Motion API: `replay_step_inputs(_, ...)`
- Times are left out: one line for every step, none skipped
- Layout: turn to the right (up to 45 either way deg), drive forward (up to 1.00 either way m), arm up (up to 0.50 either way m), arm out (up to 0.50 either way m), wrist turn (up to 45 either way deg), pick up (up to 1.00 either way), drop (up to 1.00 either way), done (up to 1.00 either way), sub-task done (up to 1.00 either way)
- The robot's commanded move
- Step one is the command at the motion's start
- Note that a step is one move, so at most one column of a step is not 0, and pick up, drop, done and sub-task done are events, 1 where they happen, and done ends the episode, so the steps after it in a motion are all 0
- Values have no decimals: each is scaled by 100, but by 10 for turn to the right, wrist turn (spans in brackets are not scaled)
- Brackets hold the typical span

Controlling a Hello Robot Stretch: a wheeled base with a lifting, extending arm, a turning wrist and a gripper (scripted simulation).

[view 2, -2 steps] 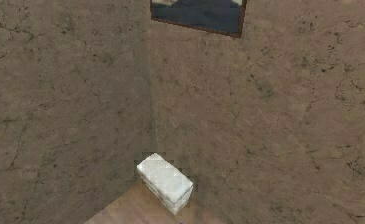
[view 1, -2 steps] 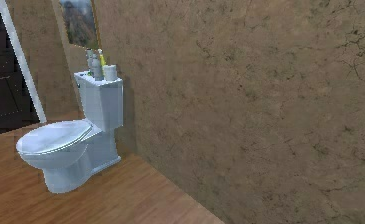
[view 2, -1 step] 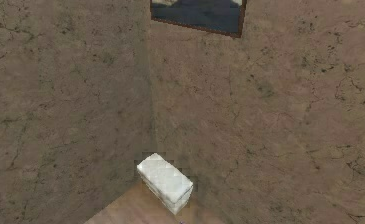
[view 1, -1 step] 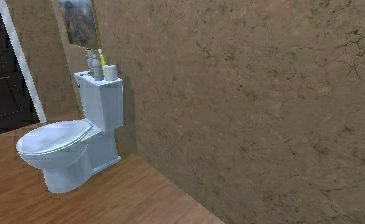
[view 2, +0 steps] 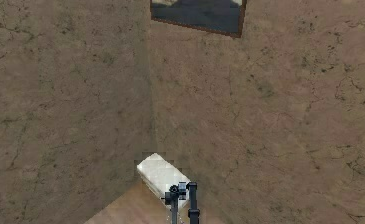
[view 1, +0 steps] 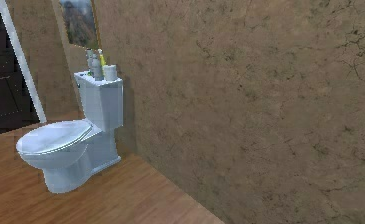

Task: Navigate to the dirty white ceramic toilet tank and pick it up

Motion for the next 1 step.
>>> replay_step_inputs(0, 0, 0, 0, 450, 0, 0, 0, 0)
